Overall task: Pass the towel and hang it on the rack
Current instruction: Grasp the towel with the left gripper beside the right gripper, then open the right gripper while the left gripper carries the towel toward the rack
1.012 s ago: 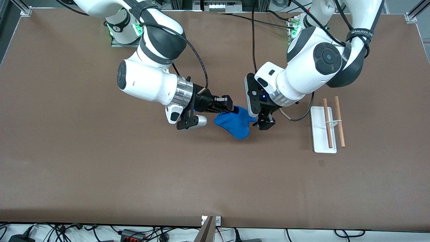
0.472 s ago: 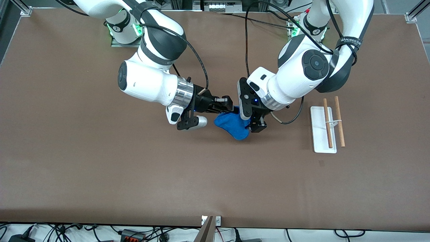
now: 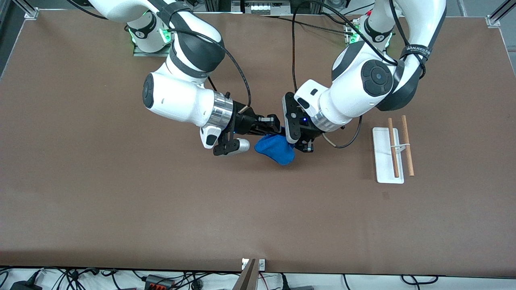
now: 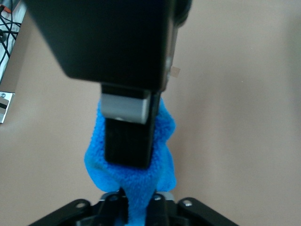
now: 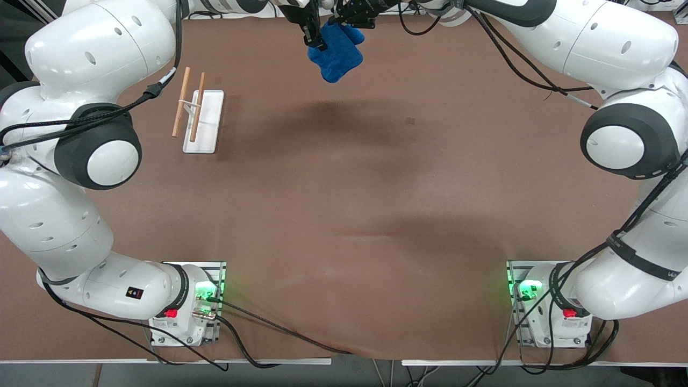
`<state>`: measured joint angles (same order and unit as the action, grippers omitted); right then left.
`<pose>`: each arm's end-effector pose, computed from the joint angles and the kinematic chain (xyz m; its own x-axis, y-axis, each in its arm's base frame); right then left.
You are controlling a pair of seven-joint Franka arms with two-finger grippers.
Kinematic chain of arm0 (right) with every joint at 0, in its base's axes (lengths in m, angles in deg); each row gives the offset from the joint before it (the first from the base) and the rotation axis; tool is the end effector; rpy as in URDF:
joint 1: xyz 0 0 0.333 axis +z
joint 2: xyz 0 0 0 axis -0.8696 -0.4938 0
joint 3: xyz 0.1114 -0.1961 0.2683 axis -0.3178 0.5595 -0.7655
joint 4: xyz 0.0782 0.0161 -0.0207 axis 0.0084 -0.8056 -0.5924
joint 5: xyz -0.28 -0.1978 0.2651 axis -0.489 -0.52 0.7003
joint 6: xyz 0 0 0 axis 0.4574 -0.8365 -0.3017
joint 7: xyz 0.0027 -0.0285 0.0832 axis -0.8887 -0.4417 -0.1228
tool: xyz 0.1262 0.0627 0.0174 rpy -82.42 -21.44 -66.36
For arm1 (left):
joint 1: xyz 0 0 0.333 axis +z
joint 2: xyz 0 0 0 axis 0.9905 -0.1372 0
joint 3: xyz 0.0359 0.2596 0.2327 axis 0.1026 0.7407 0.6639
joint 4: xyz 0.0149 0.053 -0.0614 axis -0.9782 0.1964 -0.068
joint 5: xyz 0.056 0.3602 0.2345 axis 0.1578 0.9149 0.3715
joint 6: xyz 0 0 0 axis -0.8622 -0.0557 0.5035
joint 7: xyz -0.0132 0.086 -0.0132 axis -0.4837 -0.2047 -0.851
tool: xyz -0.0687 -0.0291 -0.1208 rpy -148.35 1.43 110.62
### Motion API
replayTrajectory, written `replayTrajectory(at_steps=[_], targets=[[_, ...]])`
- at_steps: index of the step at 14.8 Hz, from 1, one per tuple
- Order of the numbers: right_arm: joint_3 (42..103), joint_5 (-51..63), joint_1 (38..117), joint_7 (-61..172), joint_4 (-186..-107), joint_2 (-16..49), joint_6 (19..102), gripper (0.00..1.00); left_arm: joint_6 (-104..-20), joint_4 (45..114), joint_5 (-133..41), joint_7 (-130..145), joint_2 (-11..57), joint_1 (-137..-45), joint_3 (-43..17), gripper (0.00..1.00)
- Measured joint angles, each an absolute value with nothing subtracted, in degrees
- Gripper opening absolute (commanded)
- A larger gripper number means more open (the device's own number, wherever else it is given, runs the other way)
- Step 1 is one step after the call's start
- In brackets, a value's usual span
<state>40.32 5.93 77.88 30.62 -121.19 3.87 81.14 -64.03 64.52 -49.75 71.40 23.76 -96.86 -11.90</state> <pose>0.6568 0.5243 0.4663 0.9960 -0.0720 -0.0537 -0.0862 -0.5963 -0.7982 0.6532 -0.3877 0.4474 0.1343 -0.9229 0.3609 -0.9909 -0.1277 0.0424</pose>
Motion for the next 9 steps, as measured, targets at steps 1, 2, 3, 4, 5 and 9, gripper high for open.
replayTrajectory(at_steps=[1,2,3,4,5,9], targets=[[40.31,5.93,77.91,30.62,-121.19,3.87,81.16,0.26,-64.02,64.45,-49.78,71.33,23.76,-96.79,-11.89,0.01],[40.31,5.93,77.93,30.62,-121.19,3.87,81.16,0.73,-64.02,64.33,-49.81,71.13,23.78,-96.72,-11.88,0.01],[40.31,5.93,77.93,30.62,-121.19,3.87,81.16,1.00,-63.84,64.16,-49.83,70.72,23.85,-96.67,-11.88,0.01],[40.31,5.93,77.93,30.62,-121.19,3.87,81.18,1.00,-63.17,64.01,-49.83,70.18,24.00,-96.65,-11.87,0.01],[40.31,5.93,77.93,30.62,-121.19,3.87,81.20,1.00,-62.31,63.86,-49.83,69.81,24.17,-96.60,-11.78,0.01],[40.31,5.93,77.93,30.61,-121.19,3.86,81.18,1.00,-57.19,62.13,-49.83,69.35,24.75,-94.96,-11.47,0.01]])
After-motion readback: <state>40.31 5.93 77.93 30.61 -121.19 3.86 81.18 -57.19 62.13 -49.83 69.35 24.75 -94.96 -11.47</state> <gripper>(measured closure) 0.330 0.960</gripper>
